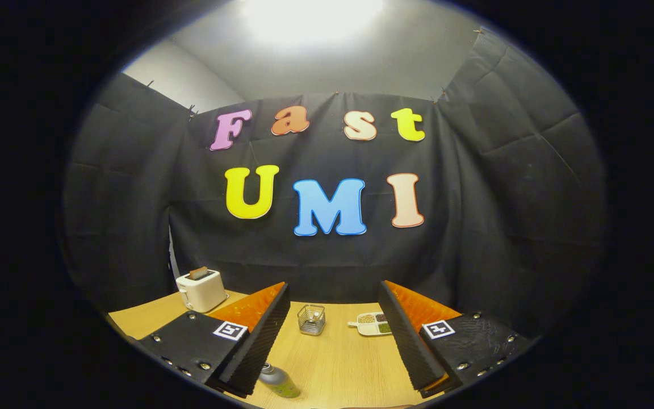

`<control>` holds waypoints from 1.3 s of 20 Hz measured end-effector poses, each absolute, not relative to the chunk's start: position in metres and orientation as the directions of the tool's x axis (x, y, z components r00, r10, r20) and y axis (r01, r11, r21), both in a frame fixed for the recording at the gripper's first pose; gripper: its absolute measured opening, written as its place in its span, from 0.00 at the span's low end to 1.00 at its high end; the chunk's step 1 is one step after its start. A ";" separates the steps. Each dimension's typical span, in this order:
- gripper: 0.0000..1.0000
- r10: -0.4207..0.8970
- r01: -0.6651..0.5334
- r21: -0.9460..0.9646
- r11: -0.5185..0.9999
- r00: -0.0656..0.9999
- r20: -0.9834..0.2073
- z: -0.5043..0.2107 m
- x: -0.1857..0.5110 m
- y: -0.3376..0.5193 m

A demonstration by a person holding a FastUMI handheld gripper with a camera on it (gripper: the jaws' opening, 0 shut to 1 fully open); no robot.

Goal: Take the bottle from table, then pour the juice into the cup, finally place the bottle on the coaster

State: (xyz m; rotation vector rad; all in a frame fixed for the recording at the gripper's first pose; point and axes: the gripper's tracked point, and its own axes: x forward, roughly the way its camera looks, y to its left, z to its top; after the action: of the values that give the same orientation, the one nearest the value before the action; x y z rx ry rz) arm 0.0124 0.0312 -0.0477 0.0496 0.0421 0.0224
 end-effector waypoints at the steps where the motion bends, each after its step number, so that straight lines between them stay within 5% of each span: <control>1: 0.96 0.024 -0.022 0.045 0.999 0.999 -0.041 -0.053 0.013 0.034; 26: 0.97 0.145 -0.137 0.112 0.984 0.987 -0.069 -0.236 0.036 0.155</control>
State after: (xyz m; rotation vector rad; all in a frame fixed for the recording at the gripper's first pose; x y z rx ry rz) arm 0.0362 0.1549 -0.2356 0.1069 0.0768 0.1415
